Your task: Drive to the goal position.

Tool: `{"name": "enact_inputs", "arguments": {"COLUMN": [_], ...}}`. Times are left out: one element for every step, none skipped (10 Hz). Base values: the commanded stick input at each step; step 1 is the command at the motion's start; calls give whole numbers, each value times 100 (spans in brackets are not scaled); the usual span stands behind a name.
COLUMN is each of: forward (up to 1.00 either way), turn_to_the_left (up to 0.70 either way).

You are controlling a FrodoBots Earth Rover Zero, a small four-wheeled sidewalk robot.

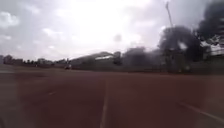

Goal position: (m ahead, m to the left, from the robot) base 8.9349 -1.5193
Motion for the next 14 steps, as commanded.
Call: {"name": "enact_inputs", "arguments": {"forward": [70, 70, 70, 70, 70, 70, 70, 70, 70, 70, 70, 70, 70, 70], "turn_to_the_left": [-35, -35, -35, -35, -35, -35, -35, -35, -35, -35, -23, 0, 0, 0]}}
